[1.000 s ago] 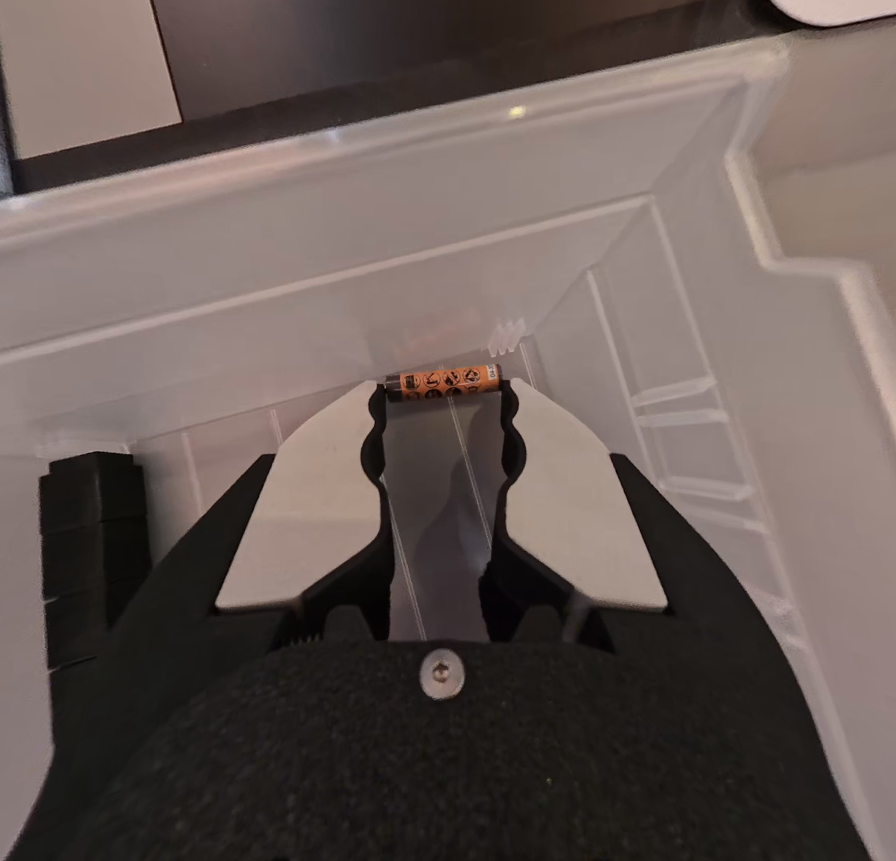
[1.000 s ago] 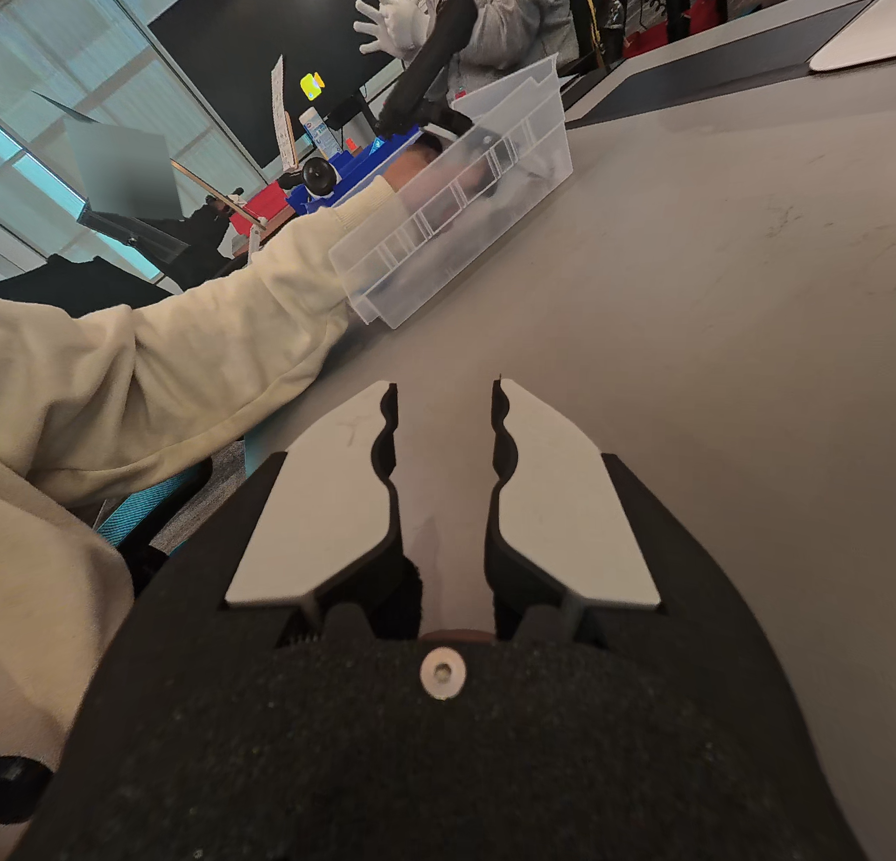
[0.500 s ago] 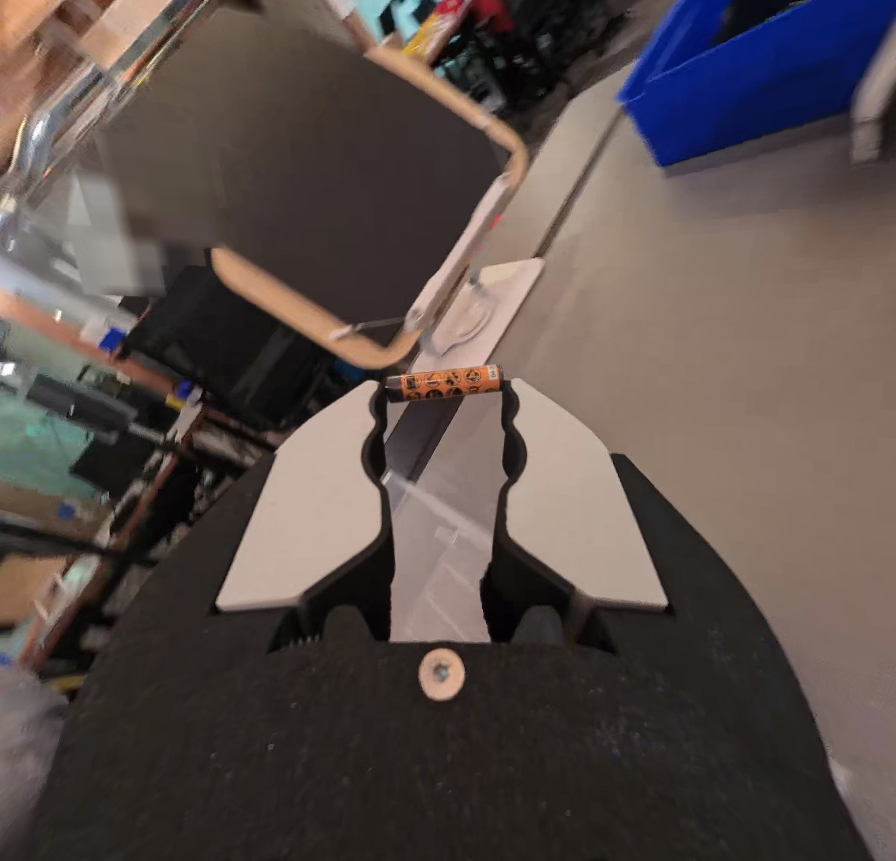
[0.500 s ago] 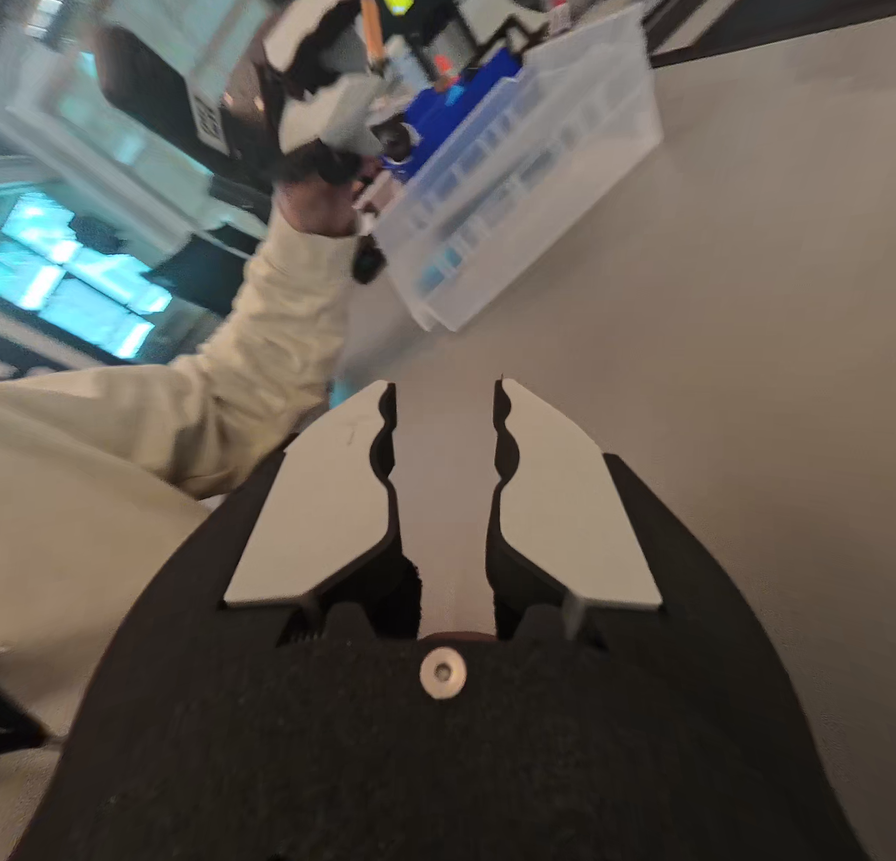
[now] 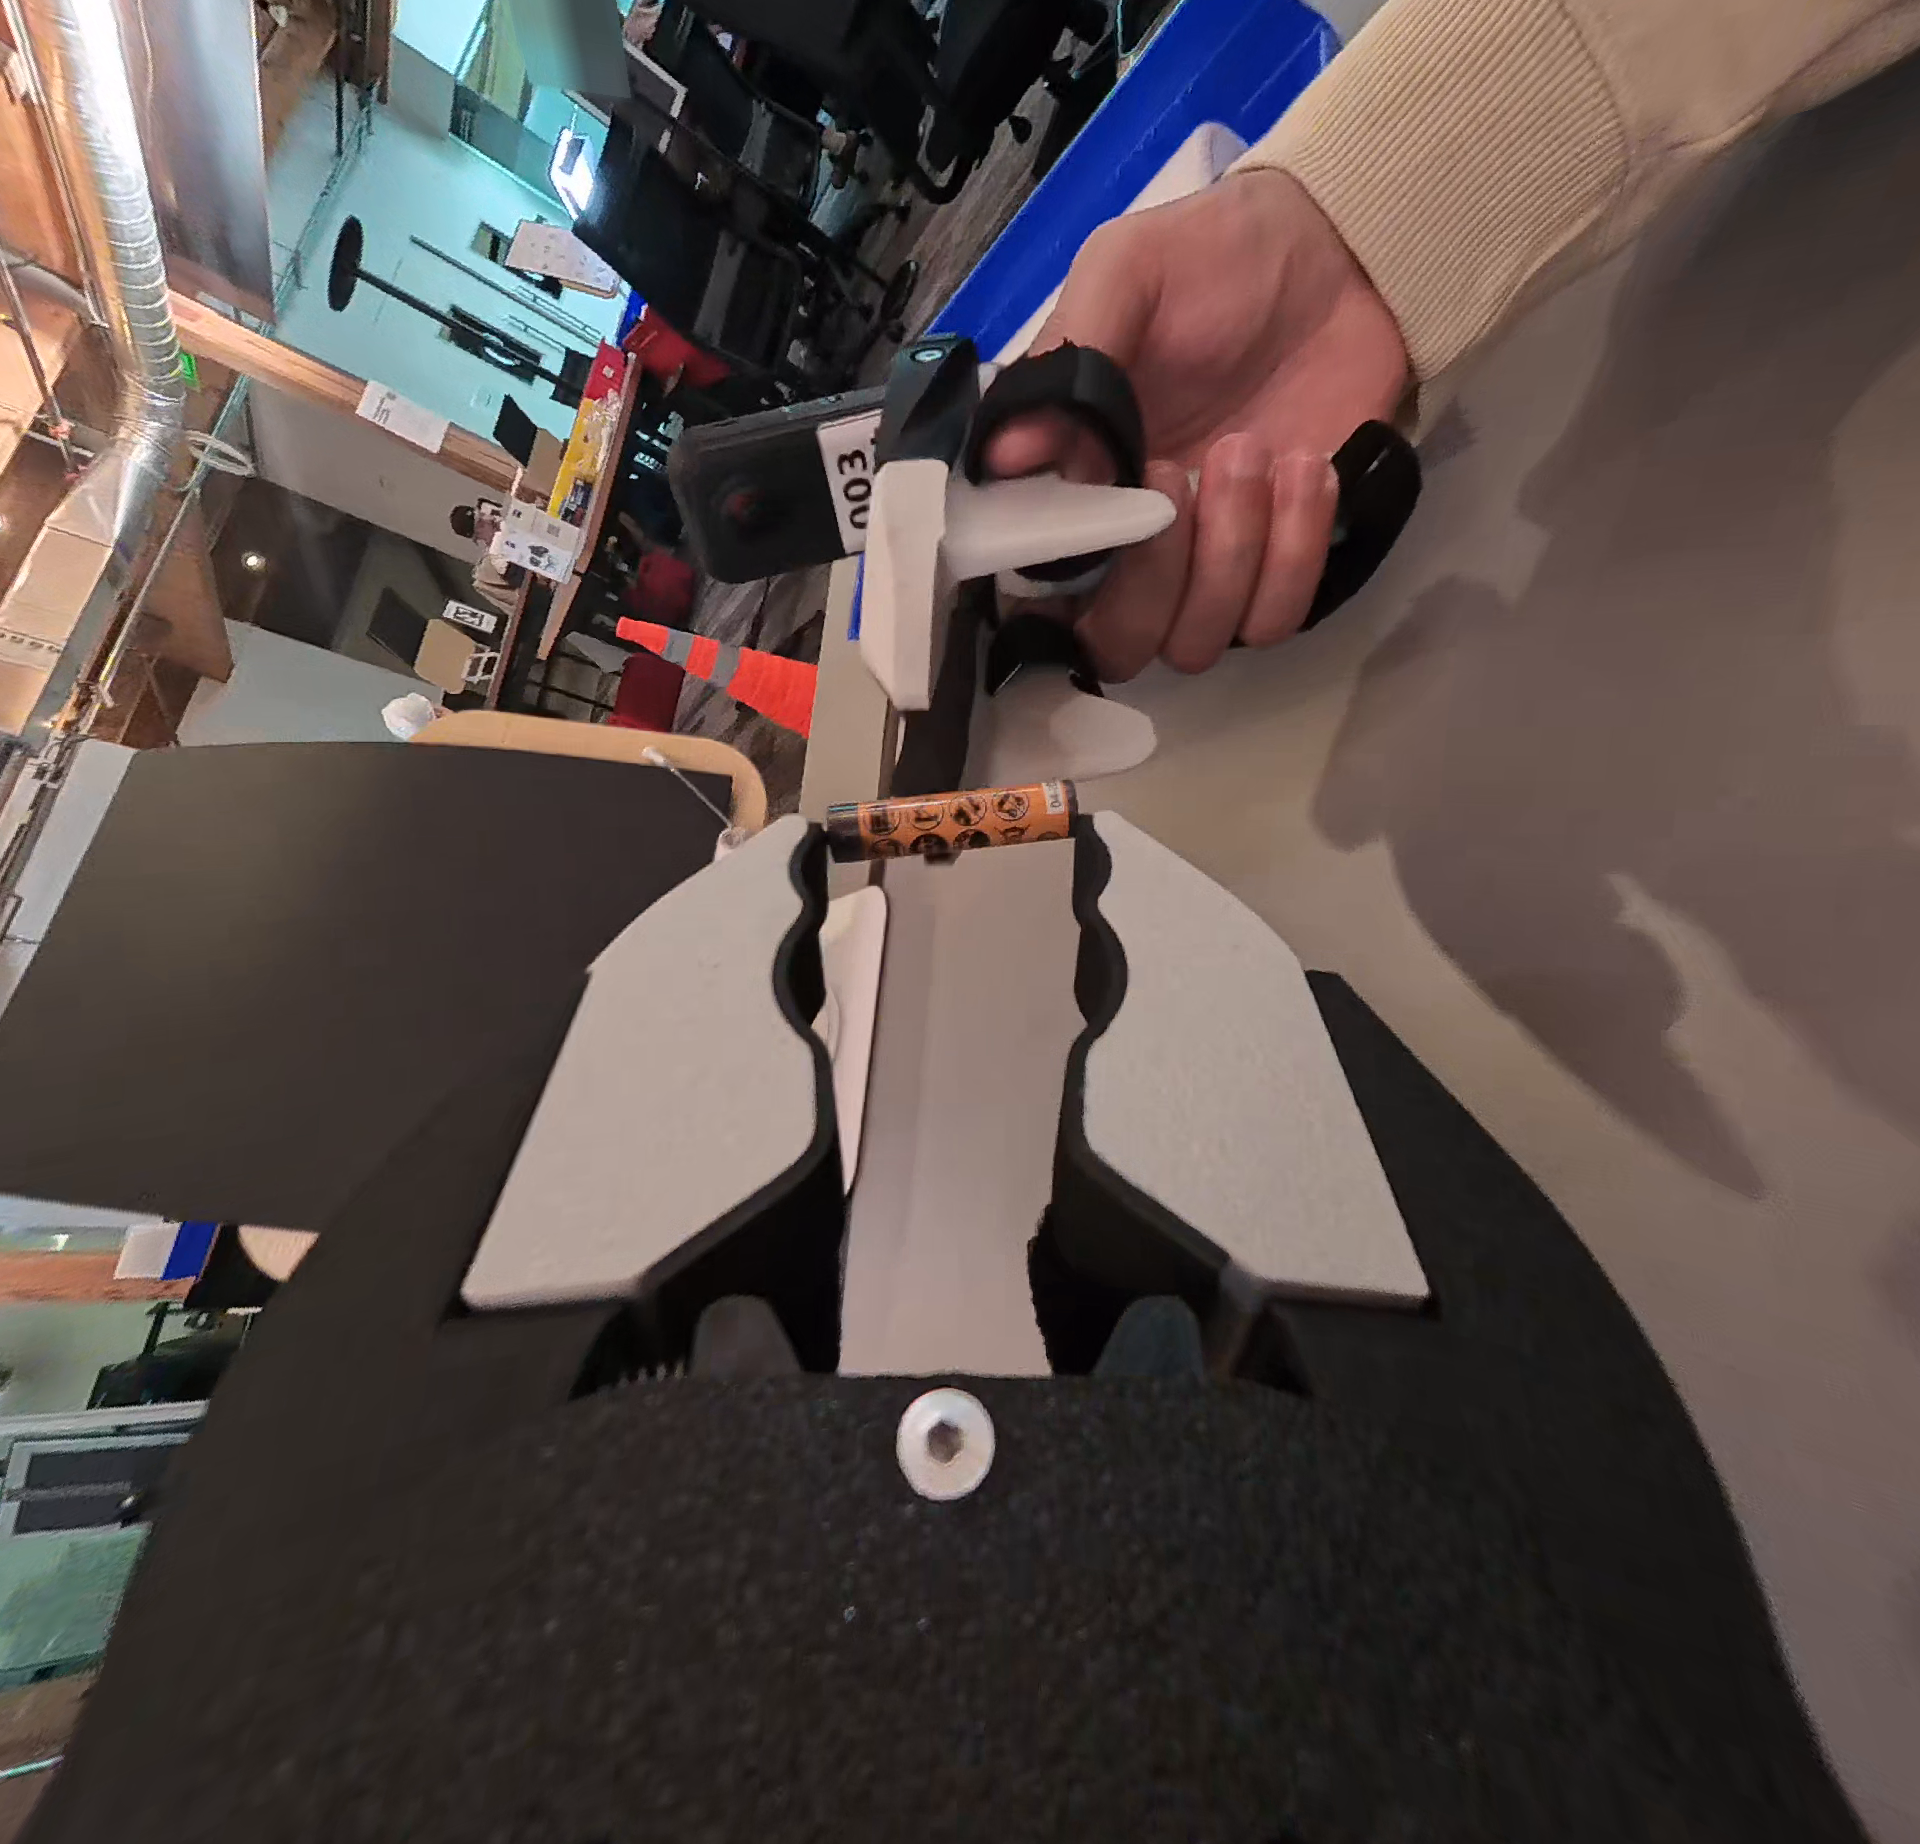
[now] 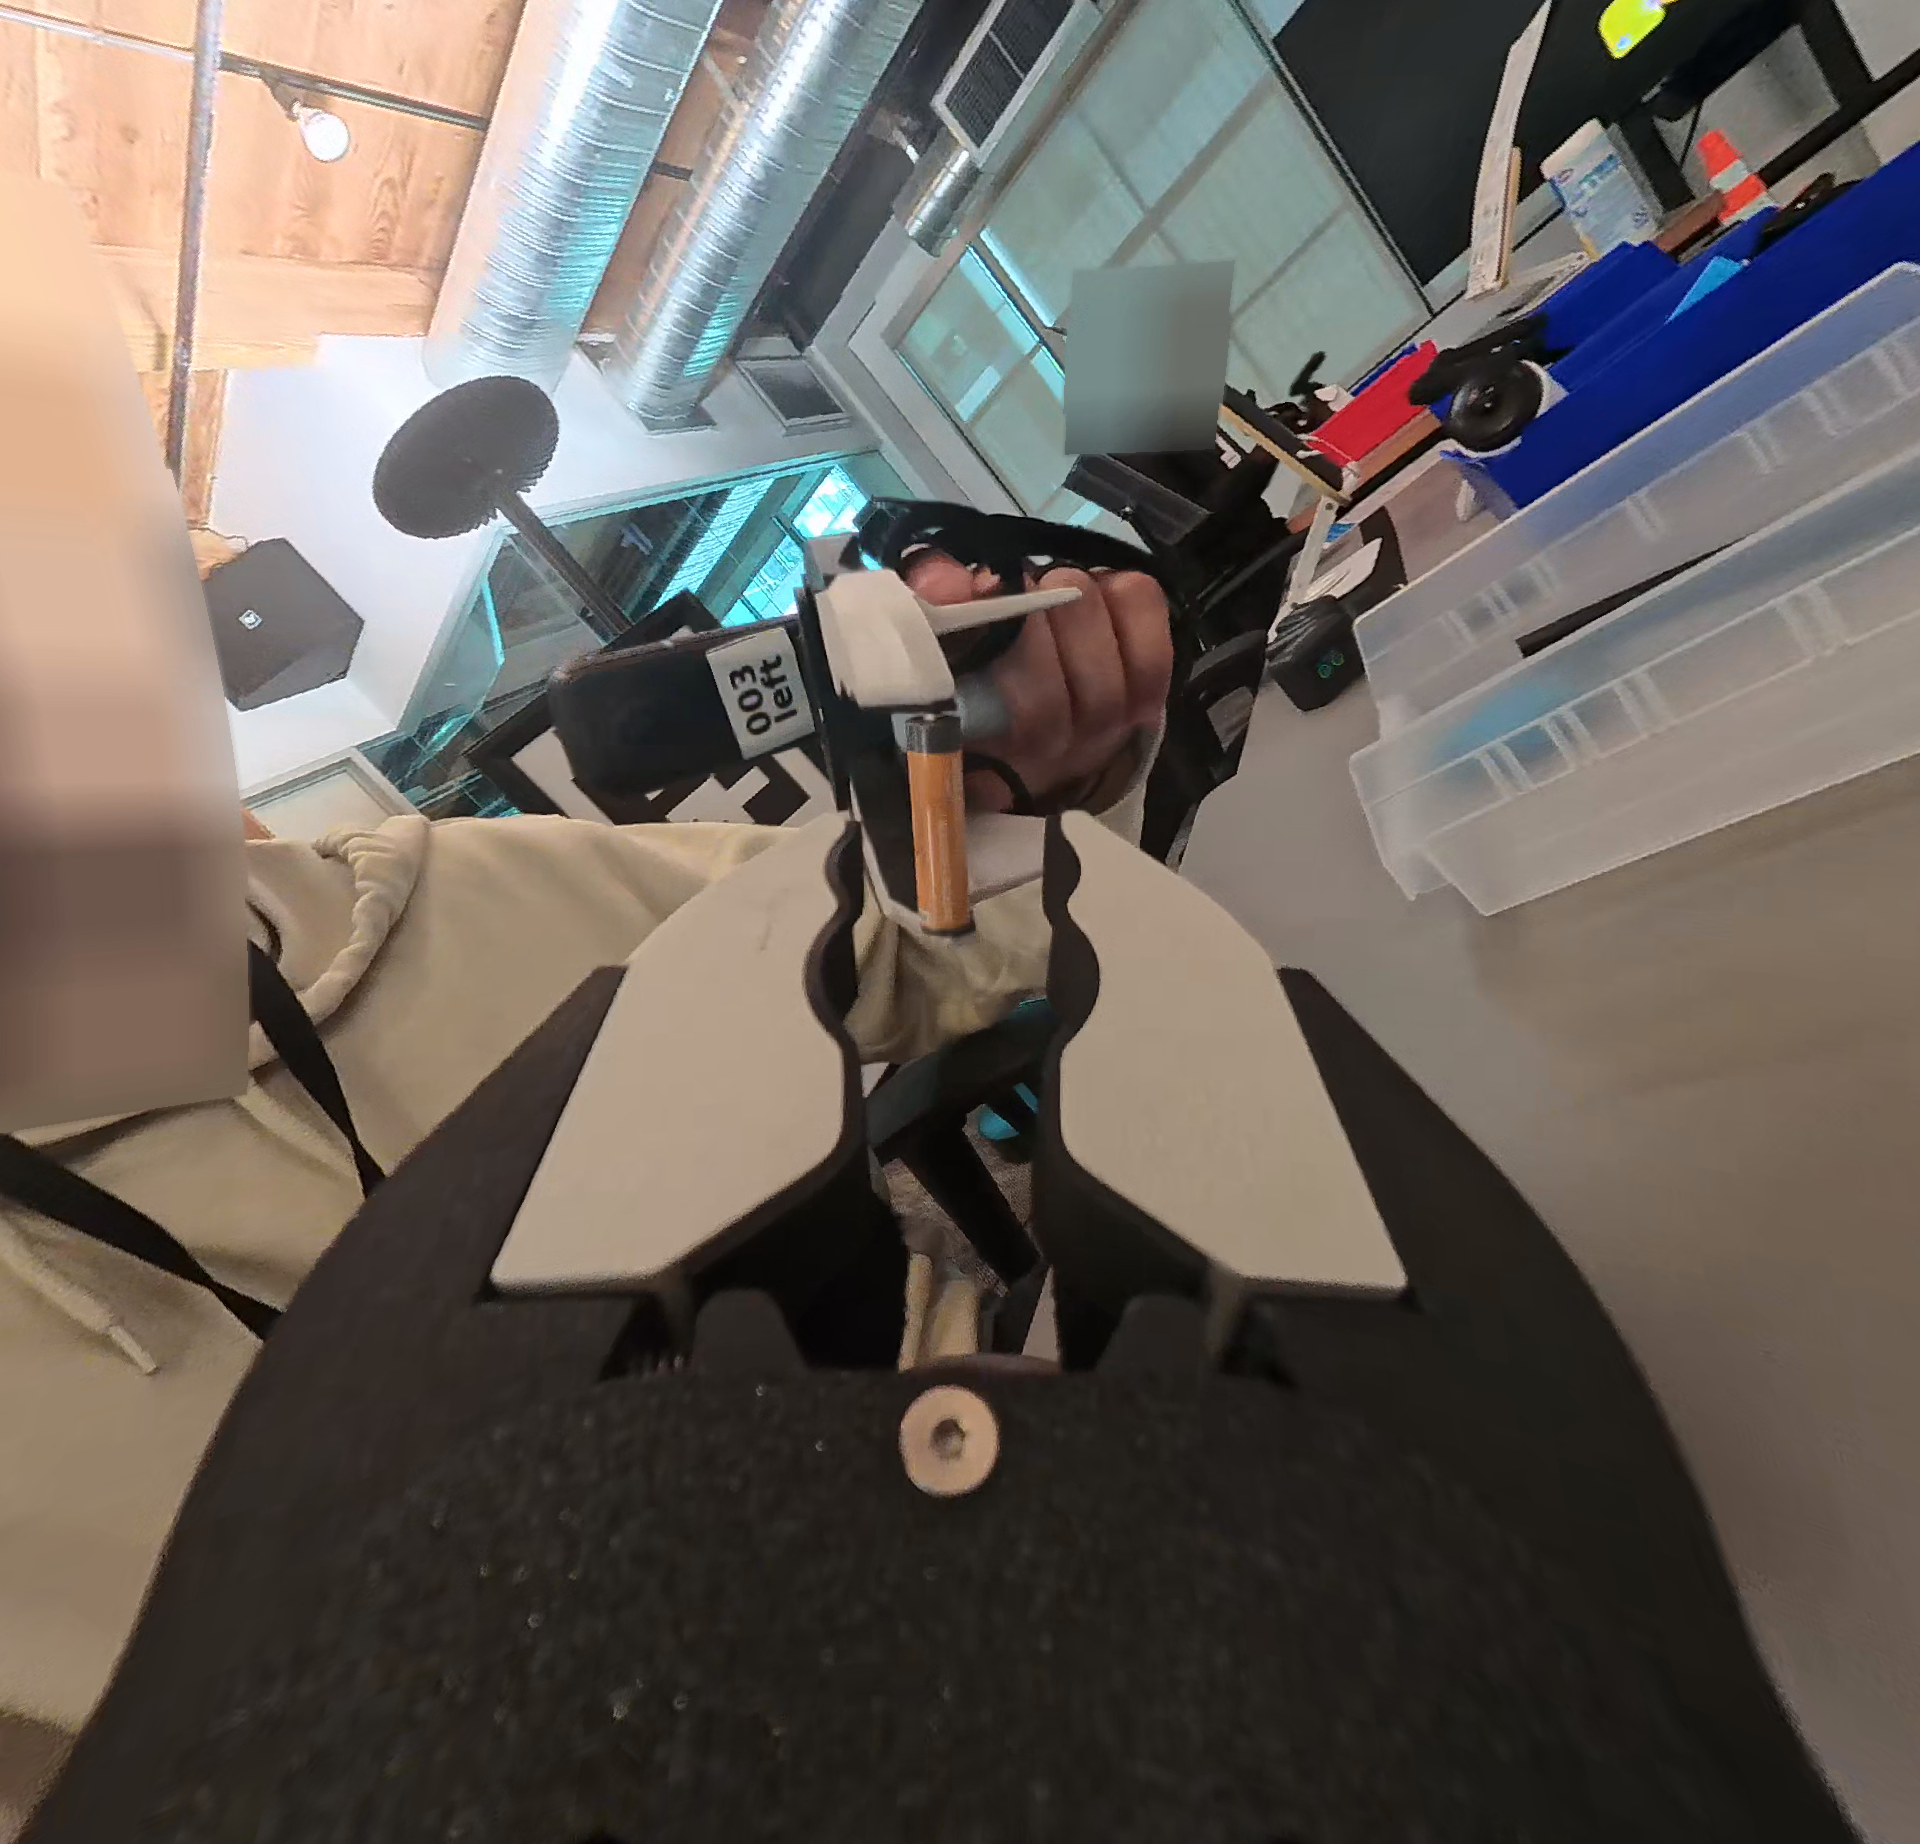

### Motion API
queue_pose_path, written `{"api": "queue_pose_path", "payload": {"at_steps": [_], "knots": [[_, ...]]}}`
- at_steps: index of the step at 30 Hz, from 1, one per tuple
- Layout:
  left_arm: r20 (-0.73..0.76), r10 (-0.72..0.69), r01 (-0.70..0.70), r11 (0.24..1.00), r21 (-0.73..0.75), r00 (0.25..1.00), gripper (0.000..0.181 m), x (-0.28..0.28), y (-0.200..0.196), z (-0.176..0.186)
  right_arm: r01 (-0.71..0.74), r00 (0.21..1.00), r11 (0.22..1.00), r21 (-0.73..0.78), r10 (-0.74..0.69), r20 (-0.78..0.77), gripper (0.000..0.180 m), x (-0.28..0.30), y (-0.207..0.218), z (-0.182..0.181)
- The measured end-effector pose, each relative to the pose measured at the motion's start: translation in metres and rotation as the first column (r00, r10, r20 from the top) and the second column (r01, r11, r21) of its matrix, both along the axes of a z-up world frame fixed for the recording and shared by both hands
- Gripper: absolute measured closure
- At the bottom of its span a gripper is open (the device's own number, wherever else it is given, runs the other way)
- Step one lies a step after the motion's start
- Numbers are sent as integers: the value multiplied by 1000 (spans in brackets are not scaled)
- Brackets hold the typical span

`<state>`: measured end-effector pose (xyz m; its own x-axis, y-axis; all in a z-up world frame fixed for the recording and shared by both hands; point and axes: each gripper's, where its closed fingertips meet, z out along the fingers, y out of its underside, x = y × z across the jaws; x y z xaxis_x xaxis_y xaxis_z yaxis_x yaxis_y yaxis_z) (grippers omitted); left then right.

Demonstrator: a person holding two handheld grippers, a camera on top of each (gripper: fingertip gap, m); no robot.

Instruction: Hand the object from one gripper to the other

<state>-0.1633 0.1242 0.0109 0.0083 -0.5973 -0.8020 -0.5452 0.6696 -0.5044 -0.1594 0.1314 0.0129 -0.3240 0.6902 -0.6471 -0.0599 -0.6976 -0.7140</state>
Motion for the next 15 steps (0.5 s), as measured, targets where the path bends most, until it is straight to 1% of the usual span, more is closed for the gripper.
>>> {"api": "queue_pose_path", "payload": {"at_steps": [6,7,8,11,13,15], "knots": [[-4,-16,16,1000,-27,1000,136,11,-7,-5,-26,1000,1000,9,26,8,149,-3,-8,1],[-6,-21,21,999,-33,1000,136,12,-8,-6,-35,999,999,11,35,2,154,-4,-9,1],[-9,-17,17,999,-35,1000,136,12,-8,-7,-57,998,998,24,58,-11,169,-3,-12,3],[1,-1,1,999,-52,1000,136,12,-6,-12,-35,999,998,51,34,33,169,-4,-10,-3],[24,38,-36,996,-85,999,137,10,-1,-15,-11,999,998,59,8,41,169,-4,-6,-5],[91,104,-87,981,-172,990,137,7,3,-15,36,999,997,64,-38,31,170,-1,1,-6]]}}
